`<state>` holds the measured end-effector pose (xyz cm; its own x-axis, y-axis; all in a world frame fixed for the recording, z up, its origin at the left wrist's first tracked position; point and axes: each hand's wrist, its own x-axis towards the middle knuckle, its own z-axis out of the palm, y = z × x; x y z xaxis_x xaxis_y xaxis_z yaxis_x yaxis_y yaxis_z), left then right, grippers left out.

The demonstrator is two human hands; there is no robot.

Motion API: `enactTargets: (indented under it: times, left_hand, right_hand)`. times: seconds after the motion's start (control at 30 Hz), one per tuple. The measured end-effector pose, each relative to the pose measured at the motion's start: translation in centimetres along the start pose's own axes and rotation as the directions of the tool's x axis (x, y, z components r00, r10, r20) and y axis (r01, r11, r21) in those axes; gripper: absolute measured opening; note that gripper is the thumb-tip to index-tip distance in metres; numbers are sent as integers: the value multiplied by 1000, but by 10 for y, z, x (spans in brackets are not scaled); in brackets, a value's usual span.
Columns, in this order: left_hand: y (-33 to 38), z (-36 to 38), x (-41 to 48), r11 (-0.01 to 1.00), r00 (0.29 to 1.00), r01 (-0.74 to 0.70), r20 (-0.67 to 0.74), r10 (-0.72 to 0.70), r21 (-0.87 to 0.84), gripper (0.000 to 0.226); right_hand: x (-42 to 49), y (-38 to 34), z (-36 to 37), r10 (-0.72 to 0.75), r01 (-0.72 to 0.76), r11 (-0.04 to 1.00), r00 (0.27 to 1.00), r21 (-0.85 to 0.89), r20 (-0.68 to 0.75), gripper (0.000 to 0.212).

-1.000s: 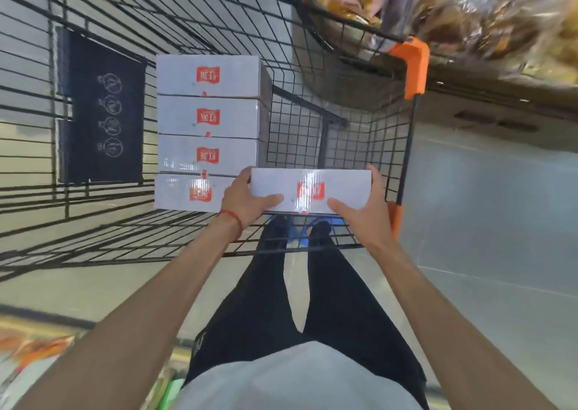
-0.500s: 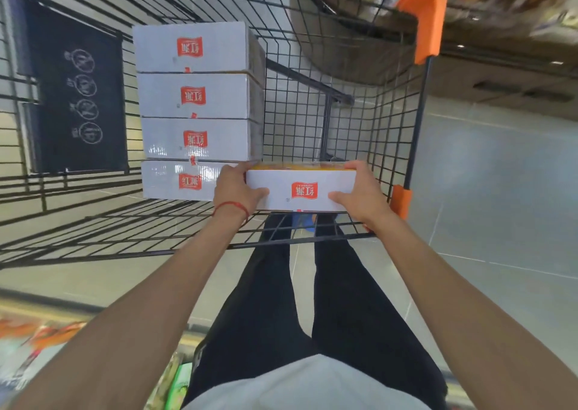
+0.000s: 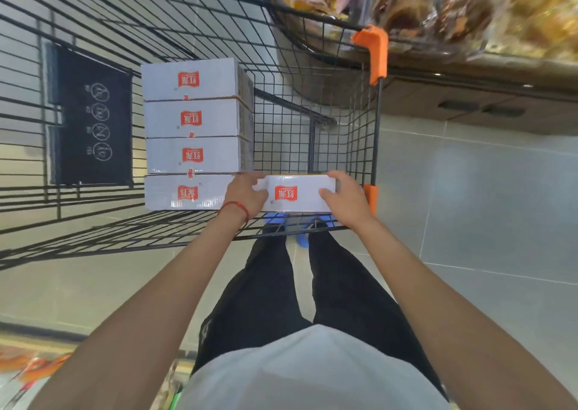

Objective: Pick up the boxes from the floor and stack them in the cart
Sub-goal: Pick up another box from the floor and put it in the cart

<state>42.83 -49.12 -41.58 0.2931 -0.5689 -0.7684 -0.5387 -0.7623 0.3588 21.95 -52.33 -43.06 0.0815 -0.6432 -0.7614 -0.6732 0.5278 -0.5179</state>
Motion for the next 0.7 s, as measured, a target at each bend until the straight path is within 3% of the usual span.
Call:
enactTargets:
  times: [0.13,0.27,0.37,0.47,0.7]
  left_hand:
    - [18,-9,-27,989,995,-83,47,90,-125,37]
    - [34,-15,-51,957,971,-198,90,221,-212,29]
    - [43,-18,-63,943,951,-239,139,275,-232,28]
    - [57,-18,-76,925,927,-285,173,332,-250,23]
    - [110,14,-112,886,827,-444,321,462,-133,20]
  right_hand:
    - [-38,-8,-13,20,11,975,990,223,-137,34]
    - [-80,-7,-24,76,82,883,947,463,-313,23]
    - [-118,-1,-28,223,121,726,890,677,-398,18]
    - [-159,11,-28,400,187,498,817,847,-415,17]
    - [-218,62,-45,566,359,223,710,907,-420,21]
